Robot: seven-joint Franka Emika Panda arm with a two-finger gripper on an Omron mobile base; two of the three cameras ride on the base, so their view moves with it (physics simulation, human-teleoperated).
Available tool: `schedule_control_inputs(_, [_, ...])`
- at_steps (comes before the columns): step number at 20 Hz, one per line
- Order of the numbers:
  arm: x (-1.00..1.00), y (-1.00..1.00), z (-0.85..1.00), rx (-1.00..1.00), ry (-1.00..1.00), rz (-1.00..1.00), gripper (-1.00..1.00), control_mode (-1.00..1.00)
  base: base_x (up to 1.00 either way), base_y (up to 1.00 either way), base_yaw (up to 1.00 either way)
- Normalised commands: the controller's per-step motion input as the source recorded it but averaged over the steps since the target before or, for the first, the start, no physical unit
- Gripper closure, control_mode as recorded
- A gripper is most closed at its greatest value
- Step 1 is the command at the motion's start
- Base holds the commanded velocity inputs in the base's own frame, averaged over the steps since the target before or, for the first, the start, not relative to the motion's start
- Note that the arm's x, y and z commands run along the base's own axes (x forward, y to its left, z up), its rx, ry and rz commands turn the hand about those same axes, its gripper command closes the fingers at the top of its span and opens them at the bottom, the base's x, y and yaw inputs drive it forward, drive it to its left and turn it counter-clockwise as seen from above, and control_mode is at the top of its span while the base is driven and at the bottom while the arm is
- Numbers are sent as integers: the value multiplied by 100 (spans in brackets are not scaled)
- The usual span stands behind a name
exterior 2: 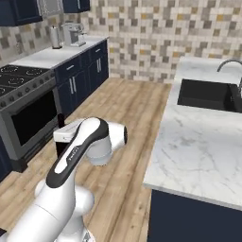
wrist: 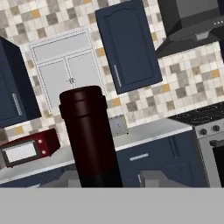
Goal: There is a wine glass and glass cup on the dining counter. Place the wine bottle next to the wine glass and the juice bottle next to the glass cup.
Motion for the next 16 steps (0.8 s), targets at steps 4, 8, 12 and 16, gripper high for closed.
schedule_control_inputs(4, [0, 0, 0, 0, 0, 0, 100, 100, -8, -88, 0])
schedule_control_inputs(8, [0, 0, 0, 0, 0, 0, 100, 100, -3, -88, 0])
schedule_control_inputs(12, [0, 0, 0, 0, 0, 0, 100, 100, -7, -88, 0])
schedule_control_inputs(16, [0, 0, 0, 0, 0, 0, 100, 100, -7, -89, 0])
